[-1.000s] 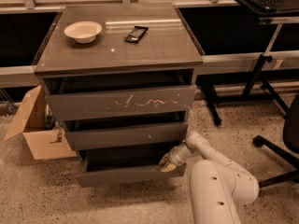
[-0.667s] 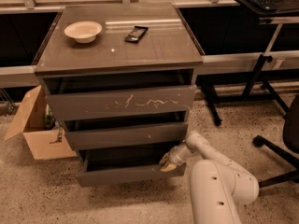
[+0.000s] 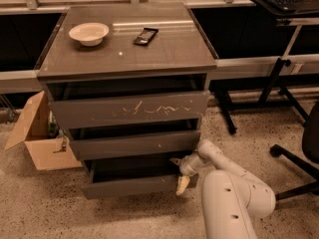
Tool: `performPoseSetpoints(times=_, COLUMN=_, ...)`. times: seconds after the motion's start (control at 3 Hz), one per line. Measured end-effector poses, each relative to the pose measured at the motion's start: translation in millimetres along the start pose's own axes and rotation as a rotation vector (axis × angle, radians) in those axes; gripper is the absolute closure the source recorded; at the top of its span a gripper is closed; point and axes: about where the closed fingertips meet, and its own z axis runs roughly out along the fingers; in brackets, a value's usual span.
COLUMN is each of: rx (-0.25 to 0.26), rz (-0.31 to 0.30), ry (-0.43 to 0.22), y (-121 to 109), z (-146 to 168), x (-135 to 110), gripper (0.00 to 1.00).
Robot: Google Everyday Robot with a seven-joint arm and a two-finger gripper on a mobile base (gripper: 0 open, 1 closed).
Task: Open bottom drawer
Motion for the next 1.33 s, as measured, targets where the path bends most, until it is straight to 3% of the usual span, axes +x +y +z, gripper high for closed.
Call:
performPoseSetpoints(times=0.67, rx=-0.058, rz=-0.039, ry=-0.131, y=29.1, z=14.5, x=-10.5, gripper=0.00)
performPoseSetpoints(times=1.0, rx=-0.074, rz=-0.049, ry=-0.099, y=38.7, z=17.5, x=-12.9, gripper=0.10)
performPoseSetpoints(times=1.33, rx=-0.082, rz=-0.039, ry=-0.080, y=52.8, z=21.1, x=-15.7, gripper=0.32)
